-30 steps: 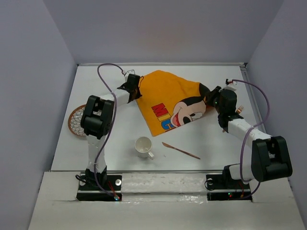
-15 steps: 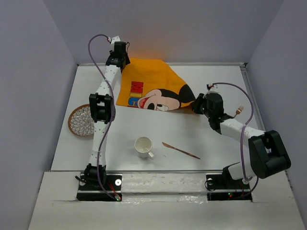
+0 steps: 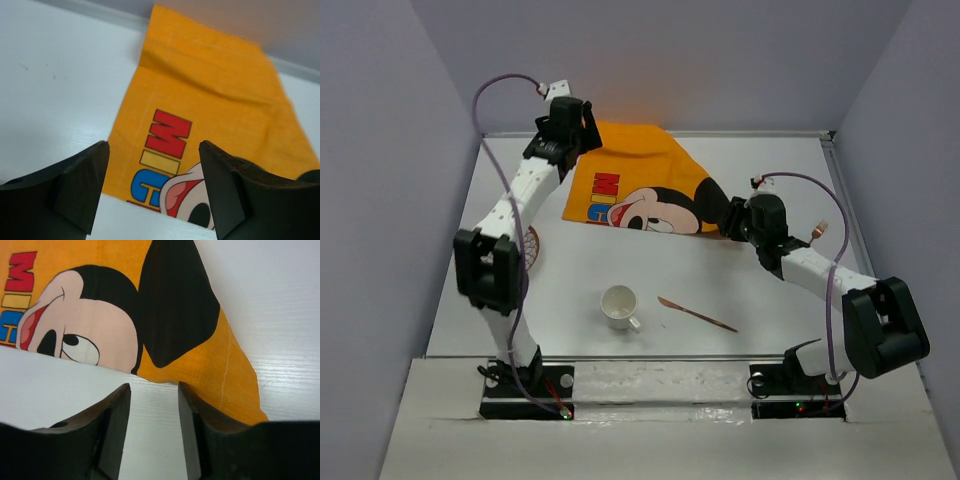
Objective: Set the dinner table for one person
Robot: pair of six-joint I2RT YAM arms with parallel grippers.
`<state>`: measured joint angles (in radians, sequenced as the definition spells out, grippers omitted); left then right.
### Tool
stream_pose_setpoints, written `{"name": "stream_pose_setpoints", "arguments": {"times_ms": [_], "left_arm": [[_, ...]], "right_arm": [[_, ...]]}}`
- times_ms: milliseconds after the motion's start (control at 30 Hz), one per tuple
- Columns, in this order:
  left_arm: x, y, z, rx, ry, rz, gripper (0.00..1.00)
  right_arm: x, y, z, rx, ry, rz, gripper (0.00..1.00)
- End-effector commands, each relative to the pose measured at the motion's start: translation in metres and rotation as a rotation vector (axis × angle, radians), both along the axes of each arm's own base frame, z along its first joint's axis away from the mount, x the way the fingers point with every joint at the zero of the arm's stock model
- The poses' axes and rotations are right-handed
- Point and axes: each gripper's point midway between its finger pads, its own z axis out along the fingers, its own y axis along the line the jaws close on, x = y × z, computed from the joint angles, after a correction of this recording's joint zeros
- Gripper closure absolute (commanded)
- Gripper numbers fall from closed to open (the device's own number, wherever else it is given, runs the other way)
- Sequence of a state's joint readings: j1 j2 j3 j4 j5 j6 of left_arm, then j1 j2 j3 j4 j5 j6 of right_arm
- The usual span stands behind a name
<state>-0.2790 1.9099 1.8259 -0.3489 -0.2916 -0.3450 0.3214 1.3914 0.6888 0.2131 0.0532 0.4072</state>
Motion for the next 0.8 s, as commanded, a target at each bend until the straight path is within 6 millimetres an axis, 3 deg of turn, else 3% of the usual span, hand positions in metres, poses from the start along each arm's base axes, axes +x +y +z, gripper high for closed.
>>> {"name": "stream_pose_setpoints", "arguments": {"times_ms": [0, 67, 100, 133, 200, 300, 367, 533, 767], "left_arm": [[-0.059, 0.012, 0.046, -0.178, -0.261, 0.031, 0.19], [-0.083, 0.013, 0.025, -0.232, -0.259, 0.05, 0.21], [-0.101, 0.016, -0.003, -0.245, -0.226, 0.057, 0.23], [-0.106, 0.014, -0.009, -0.284, -0.232, 0.058, 0.25], [-0.121, 0.017, -0.056, -0.283, -0.146, 0.081, 0.25], [-0.13, 0.02, -0.097, -0.299, -0.083, 0.128, 0.29], [-0.129, 0.024, -0.115, -0.297, -0.065, 0.165, 0.3], [-0.118, 0.039, -0.139, -0.256, -0.05, 0.279, 0.32], [-0.097, 0.049, -0.174, -0.255, -0.005, 0.352, 0.34]], "right_arm": [[0.004, -0.005, 0.035, -0.007, -0.086, -0.014, 0.49], [0.002, -0.005, 0.04, 0.008, -0.09, -0.013, 0.46], [0.001, -0.004, 0.042, 0.015, -0.093, -0.011, 0.46], [0.001, -0.003, 0.044, 0.02, -0.097, -0.011, 0.46], [0.0, -0.004, 0.045, 0.02, -0.094, -0.015, 0.46], [-0.003, -0.006, 0.046, 0.021, -0.089, -0.021, 0.45], [-0.006, -0.008, 0.053, 0.024, -0.101, -0.026, 0.45], [-0.015, -0.007, 0.057, 0.046, -0.099, -0.017, 0.46], [-0.028, -0.012, 0.05, 0.043, -0.081, -0.025, 0.46]]}}
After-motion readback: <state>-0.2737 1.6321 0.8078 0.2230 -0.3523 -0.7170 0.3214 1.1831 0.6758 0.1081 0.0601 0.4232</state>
